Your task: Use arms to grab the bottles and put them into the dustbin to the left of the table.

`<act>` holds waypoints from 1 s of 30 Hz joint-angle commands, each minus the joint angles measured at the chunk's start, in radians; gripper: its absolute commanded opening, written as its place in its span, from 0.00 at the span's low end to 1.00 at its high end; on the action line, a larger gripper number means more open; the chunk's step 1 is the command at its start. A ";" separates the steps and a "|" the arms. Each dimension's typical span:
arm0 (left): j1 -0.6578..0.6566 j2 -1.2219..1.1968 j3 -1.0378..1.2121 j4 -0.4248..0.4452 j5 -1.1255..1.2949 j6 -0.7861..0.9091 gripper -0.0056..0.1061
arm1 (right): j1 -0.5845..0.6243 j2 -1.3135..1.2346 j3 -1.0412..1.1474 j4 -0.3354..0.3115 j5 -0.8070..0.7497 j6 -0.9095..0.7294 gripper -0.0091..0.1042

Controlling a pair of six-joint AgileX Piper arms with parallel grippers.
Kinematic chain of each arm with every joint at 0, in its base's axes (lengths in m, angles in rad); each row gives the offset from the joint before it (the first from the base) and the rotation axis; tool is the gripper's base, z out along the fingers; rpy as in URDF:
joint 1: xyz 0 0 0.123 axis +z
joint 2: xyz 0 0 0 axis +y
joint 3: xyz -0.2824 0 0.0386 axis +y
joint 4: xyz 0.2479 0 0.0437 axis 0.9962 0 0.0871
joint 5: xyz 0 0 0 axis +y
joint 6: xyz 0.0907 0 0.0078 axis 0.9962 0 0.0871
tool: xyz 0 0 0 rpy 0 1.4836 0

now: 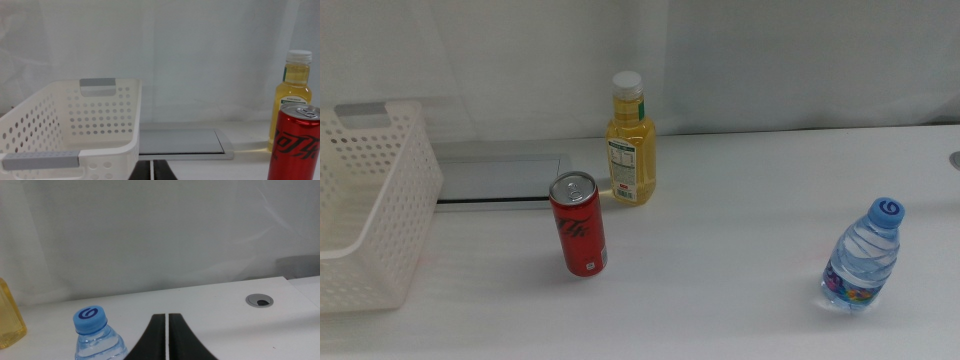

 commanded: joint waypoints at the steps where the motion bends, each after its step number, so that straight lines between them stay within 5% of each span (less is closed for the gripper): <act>1: -0.005 -0.022 0.039 -0.010 -0.015 -0.010 0.02 | -0.004 -0.004 0.007 -0.007 0.006 -0.004 0.06; 13: -0.005 -0.022 0.039 -0.010 -0.041 -0.095 0.09 | -0.004 -0.004 0.007 -0.013 0.013 -0.009 0.10; 16: -0.005 -0.020 0.039 -0.010 -0.050 -0.129 0.28 | -0.004 -0.004 0.007 -0.013 0.013 -0.009 0.29; 20: -0.005 -0.020 0.039 -0.010 -0.048 -0.191 0.89 | -0.004 -0.004 0.007 0.027 -0.027 0.019 0.78; 22: -0.005 -0.020 0.039 -0.013 -0.048 -0.208 0.87 | -0.004 -0.004 0.007 0.058 -0.031 0.026 0.99; 30: -0.005 -0.020 0.039 -0.009 -0.076 -0.191 0.86 | -0.004 -0.004 0.007 0.083 -0.033 0.031 0.99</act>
